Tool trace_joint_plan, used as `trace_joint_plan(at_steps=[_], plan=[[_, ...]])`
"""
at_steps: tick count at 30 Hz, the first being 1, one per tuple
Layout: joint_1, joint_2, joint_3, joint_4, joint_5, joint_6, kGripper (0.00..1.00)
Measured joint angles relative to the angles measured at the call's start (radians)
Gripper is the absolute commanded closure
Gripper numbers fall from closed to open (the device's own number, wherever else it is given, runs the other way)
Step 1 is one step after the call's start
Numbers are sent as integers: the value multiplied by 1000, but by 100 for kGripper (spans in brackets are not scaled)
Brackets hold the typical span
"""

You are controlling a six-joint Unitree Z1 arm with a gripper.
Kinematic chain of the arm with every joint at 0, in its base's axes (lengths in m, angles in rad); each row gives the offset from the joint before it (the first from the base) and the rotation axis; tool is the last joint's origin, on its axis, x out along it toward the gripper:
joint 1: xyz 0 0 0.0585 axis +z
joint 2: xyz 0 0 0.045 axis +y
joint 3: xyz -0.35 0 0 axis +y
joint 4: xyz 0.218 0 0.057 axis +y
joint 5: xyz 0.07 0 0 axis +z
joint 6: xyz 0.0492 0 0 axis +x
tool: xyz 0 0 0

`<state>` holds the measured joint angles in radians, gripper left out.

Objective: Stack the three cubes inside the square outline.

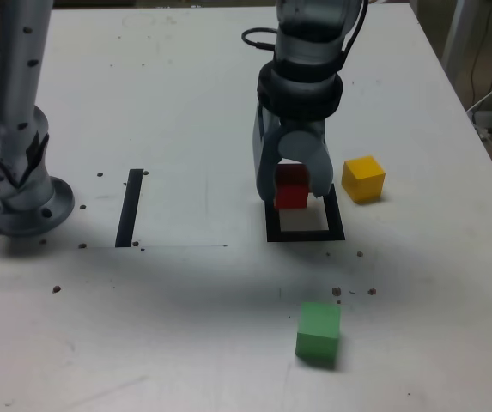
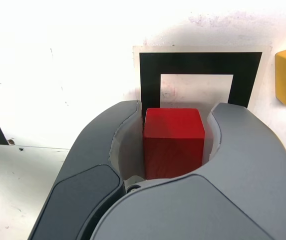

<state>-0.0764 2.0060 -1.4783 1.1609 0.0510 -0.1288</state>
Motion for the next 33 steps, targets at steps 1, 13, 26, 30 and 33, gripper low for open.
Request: trace_joint_plan(at_steps=[1, 13, 26, 30, 33], plan=[[-2, 4, 0, -4, 0, 0, 80], [-5, 31, 2, -47, -5, 0, 74], [6, 59, 5, -52, -7, 12, 38], [7, 60, 5, -55, -7, 18, 12], [7, 60, 5, -56, -7, 19, 3]])
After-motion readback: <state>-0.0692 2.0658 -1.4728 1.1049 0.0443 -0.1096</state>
